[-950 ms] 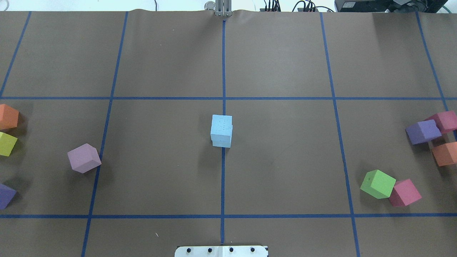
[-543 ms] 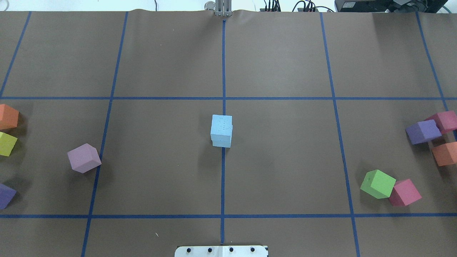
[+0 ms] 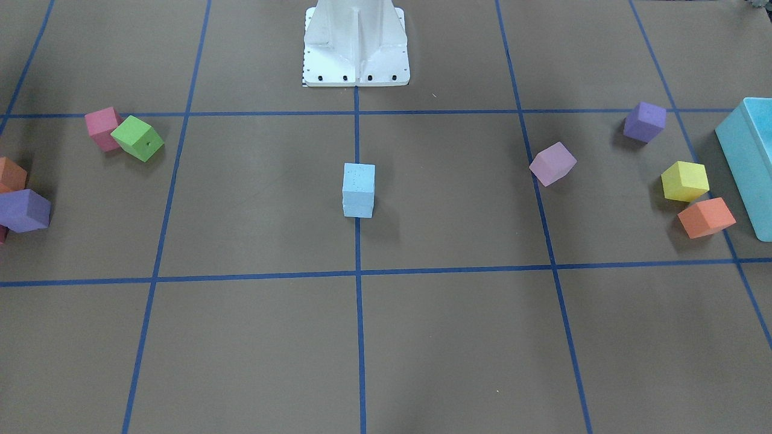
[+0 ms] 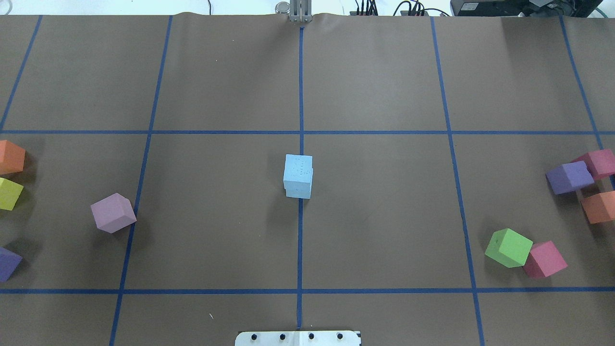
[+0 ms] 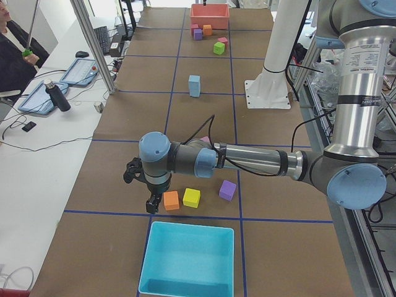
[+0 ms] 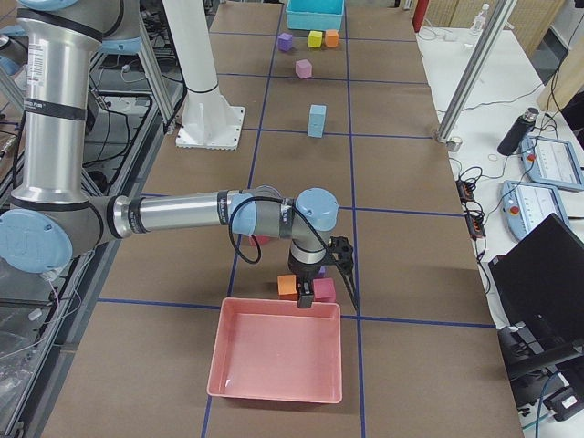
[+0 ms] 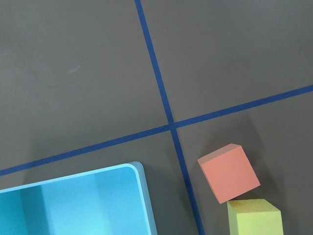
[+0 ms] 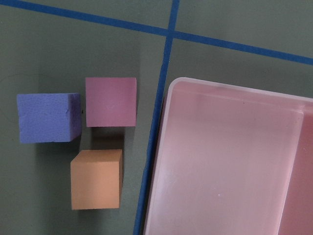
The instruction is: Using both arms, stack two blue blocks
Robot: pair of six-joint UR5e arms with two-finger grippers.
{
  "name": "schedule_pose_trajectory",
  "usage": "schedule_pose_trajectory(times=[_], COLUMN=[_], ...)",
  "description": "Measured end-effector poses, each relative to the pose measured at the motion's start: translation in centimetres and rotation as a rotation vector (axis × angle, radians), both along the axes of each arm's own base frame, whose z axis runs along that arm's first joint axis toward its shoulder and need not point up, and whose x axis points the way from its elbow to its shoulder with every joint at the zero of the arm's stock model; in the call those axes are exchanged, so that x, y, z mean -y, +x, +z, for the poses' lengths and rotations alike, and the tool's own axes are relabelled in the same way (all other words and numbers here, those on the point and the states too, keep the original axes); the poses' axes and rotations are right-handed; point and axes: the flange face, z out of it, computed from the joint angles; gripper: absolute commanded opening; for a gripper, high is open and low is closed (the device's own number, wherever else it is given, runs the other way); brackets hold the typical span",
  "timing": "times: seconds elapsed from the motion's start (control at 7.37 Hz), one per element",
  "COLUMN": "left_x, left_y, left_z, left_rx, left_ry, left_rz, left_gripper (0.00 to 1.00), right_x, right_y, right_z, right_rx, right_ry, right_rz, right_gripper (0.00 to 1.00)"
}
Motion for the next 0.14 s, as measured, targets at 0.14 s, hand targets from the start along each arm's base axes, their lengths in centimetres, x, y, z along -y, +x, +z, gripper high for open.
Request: schedule_pose_trajectory(times=[0.14], left_x=[-0.02], left_y=[-0.01], left_z=[0.00], left_rx=[0.000], left_ry=[0.000], left_rz=[0.000], left_gripper=[0.98], right_x=[0.00], right_y=[0.00], right_z=[-0.01], right_rx=[0.000], right_ry=[0.000], right_rz=[0.000], right_gripper=[1.00])
